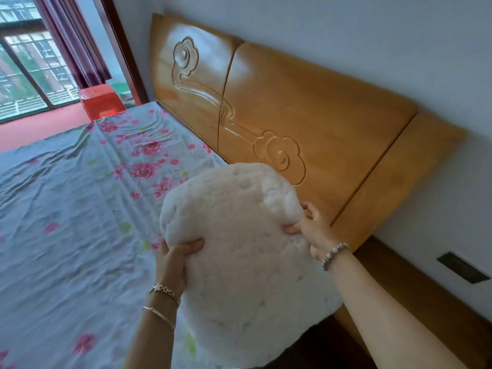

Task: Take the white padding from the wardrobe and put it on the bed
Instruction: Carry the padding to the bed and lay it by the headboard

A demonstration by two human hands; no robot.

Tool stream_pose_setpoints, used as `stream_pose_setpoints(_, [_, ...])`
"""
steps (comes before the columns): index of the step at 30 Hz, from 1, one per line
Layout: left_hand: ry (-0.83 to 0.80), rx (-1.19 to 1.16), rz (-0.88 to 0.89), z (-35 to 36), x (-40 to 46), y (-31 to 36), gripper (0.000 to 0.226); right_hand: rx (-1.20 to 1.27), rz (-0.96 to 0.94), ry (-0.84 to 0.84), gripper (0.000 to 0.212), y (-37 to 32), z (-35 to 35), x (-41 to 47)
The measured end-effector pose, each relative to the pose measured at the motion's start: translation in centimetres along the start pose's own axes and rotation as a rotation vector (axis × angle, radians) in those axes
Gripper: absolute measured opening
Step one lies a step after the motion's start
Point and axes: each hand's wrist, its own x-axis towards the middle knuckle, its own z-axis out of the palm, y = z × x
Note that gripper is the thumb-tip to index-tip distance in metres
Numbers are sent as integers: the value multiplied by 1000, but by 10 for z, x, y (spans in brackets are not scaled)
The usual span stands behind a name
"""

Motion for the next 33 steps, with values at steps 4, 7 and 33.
stream_pose_setpoints(4, [40,-23,0,8,32,2,55,-20,17,-33,32,-1,18,44])
stream_pose_setpoints(7, [96,-38,-10,15,62,-3,58,-55,45,-35,37,-4,34,81])
stream_pose_setpoints(33, [399,76,-102,75,263,-56,65,-250,107,-163,19,39,105,319])
